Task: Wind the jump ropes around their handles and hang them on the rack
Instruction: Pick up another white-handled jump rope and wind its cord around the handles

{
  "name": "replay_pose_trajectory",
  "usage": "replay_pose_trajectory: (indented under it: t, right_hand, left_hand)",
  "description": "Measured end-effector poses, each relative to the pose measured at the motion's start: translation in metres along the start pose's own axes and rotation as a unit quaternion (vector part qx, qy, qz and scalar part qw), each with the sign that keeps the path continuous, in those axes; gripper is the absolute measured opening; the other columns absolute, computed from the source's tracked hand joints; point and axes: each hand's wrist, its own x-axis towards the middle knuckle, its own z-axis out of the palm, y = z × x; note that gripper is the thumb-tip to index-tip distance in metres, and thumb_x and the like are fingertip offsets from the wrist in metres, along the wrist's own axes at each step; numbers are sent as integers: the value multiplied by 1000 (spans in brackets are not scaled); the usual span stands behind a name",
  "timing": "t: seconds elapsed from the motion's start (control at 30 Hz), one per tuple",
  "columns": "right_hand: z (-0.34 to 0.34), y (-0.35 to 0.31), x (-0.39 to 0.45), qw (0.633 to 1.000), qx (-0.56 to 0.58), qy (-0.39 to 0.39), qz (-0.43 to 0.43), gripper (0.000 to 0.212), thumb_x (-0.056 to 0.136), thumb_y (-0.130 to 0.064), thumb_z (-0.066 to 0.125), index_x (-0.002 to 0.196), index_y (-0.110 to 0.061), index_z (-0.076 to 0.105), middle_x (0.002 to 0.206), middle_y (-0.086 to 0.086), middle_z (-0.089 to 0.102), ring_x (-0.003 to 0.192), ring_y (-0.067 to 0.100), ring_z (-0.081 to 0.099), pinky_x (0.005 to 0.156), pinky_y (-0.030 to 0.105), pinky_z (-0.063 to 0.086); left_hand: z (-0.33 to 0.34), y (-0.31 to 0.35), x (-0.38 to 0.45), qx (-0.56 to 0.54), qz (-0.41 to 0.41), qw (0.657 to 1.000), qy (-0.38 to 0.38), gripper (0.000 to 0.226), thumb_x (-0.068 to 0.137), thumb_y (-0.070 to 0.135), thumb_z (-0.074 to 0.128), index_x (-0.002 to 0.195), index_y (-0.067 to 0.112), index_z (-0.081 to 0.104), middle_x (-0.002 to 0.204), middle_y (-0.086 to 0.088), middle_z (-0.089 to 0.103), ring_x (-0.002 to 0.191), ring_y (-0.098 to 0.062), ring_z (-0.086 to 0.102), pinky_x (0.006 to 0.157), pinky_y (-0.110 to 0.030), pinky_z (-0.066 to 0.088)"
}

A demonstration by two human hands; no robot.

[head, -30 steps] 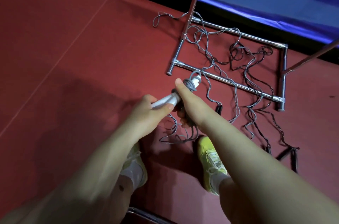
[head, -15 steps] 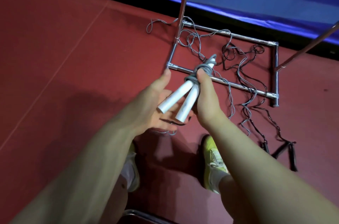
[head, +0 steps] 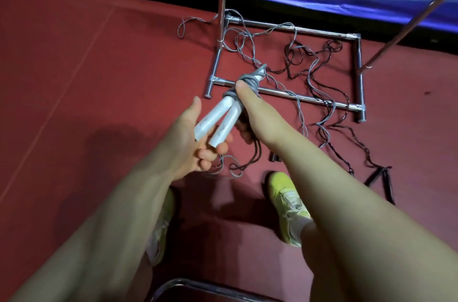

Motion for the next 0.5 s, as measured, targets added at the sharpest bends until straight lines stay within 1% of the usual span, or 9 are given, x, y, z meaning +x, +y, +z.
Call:
replay_pose_trajectory:
  t: [0.07, 0.17, 0.2, 0.27, 0.33, 0.4, 0.43, 0.47, 0.5]
  right_hand:
    - [-1, 3, 4, 999, -19, -10, 28, 56, 92, -64, 28, 63, -19, 42, 59, 4, 39, 61, 22, 37, 60, 36, 29]
    - [-7, 8, 12, 995, -66, -16, 67, 56, 97, -58, 25, 63, -21, 48, 61, -4, 46, 56, 19, 43, 58, 29, 34]
    - [-9, 9, 13, 992, -92, -19, 79, 55, 97, -58, 24, 64, -22, 49, 63, -4, 46, 56, 15, 43, 56, 28, 34]
    - [-9, 10, 14, 985, -142, -31, 96, 56, 98, -57, 20, 64, -22, 47, 64, -1, 45, 56, 13, 42, 55, 26, 33]
    - [-6, 9, 14, 976, -181, -40, 112, 56, 98, -57, 16, 62, -23, 41, 65, -1, 41, 56, 11, 37, 62, 28, 35]
    - [-3, 5, 12, 971, -207, -35, 117, 56, 99, -56, 13, 61, -23, 38, 72, 4, 45, 59, 13, 37, 74, 28, 33]
    - [-1, 3, 12, 970, -211, -32, 117, 56, 100, -54, 13, 62, -22, 39, 80, 8, 48, 64, 18, 40, 76, 28, 32]
    - [-1, 2, 12, 971, -210, -27, 111, 56, 101, -52, 13, 67, -21, 45, 88, 10, 48, 72, 22, 42, 77, 29, 33]
    - [1, 2, 12, 973, -205, -24, 105, 55, 102, -48, 13, 79, -19, 54, 93, 11, 47, 80, 23, 43, 78, 31, 35]
  left_hand:
    - [-2, 0, 6, 31, -2, 999, 38, 83, 85, 75, 12, 73, 8, 59, 51, -4, 51, 32, -8, 23, 45, -21, 18]
    - [1, -1, 12, 70, 3, 995, 70, 76, 89, 70, 16, 74, 10, 60, 50, -4, 53, 31, -8, 25, 44, -20, 21]
    - [2, -2, 13, 80, 2, 994, 80, 73, 90, 68, 18, 74, 11, 60, 50, -4, 54, 31, -8, 25, 43, -20, 21]
    - [1, -4, 15, 92, -6, 991, 99, 69, 92, 65, 19, 74, 12, 60, 49, -4, 55, 31, -7, 26, 43, -20, 22]
    - [0, -5, 17, 99, -18, 989, 110, 68, 93, 63, 19, 76, 12, 60, 48, -3, 56, 31, -7, 27, 43, -20, 22]
    - [-1, -6, 20, 97, -26, 988, 115, 63, 95, 60, 20, 80, 13, 59, 48, -2, 56, 30, -7, 28, 42, -18, 23]
    - [-2, -8, 20, 94, -28, 988, 118, 61, 96, 59, 21, 83, 14, 59, 47, -2, 56, 30, -6, 29, 40, -17, 25]
    - [-3, -8, 22, 92, -27, 988, 122, 59, 96, 58, 21, 86, 13, 58, 48, -1, 56, 30, -6, 30, 39, -16, 26]
    - [-4, -10, 22, 94, -23, 987, 129, 58, 96, 58, 22, 87, 13, 59, 49, -1, 56, 31, -6, 31, 38, -16, 28]
